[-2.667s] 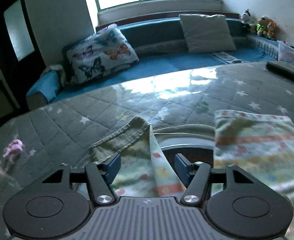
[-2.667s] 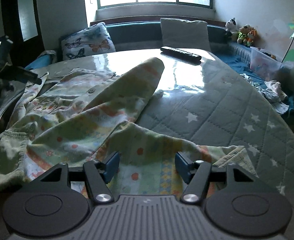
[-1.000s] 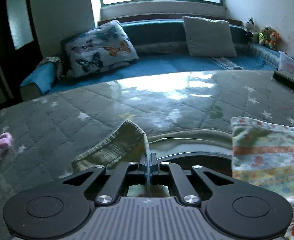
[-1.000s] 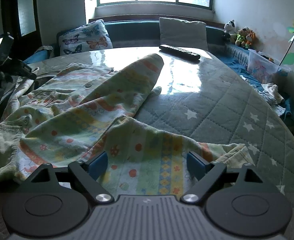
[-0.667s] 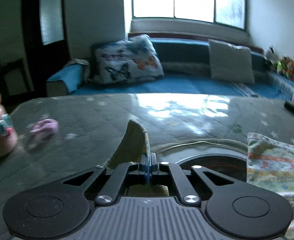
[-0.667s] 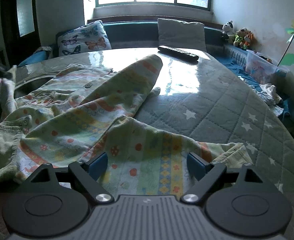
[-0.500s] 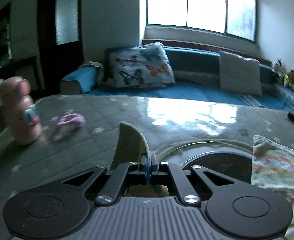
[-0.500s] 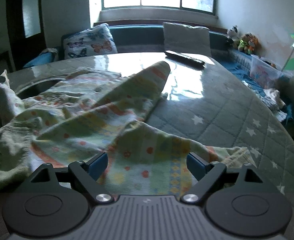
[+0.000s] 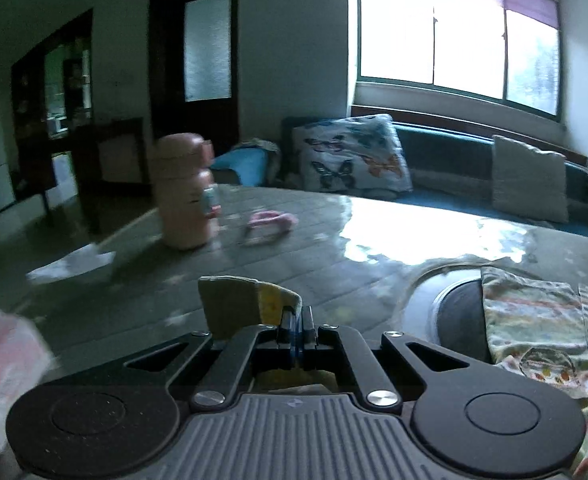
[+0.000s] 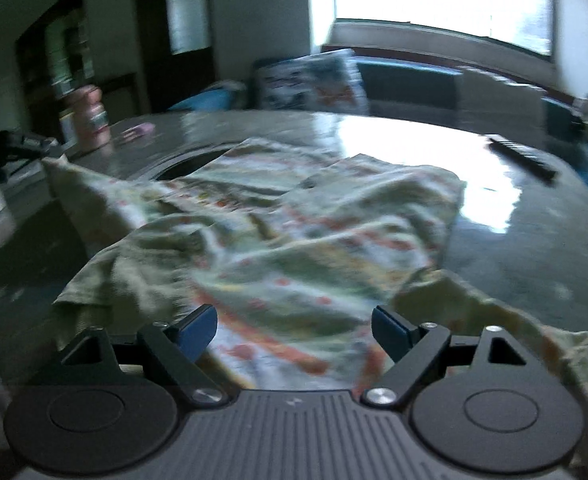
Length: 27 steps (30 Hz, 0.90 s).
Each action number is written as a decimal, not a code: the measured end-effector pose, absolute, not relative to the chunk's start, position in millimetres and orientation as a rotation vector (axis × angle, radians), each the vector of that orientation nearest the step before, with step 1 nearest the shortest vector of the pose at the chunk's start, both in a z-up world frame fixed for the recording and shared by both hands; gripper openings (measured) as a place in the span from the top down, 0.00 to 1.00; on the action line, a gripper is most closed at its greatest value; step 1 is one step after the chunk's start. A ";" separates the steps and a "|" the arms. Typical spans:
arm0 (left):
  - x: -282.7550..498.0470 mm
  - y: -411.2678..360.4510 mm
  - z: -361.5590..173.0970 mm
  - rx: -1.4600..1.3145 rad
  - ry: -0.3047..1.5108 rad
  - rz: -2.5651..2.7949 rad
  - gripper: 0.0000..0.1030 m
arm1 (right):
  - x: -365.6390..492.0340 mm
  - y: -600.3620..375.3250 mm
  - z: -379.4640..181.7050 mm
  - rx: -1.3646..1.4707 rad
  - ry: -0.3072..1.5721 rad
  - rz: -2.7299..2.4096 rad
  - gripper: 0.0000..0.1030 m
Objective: Fold clothes
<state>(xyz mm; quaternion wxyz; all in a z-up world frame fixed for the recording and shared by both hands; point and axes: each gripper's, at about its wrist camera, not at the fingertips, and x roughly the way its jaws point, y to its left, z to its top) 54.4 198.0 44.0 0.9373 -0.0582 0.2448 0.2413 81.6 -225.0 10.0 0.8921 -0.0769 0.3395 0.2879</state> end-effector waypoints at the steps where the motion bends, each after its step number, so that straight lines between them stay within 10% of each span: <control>1: 47.5 200.9 43.7 -0.117 0.502 0.503 0.99 | 81.0 -220.3 7.5 -0.173 0.712 0.622 0.18; 27: 4.7 223.1 55.3 -0.049 0.536 0.588 0.89 | 25.8 -153.6 22.9 -0.321 0.689 0.915 0.52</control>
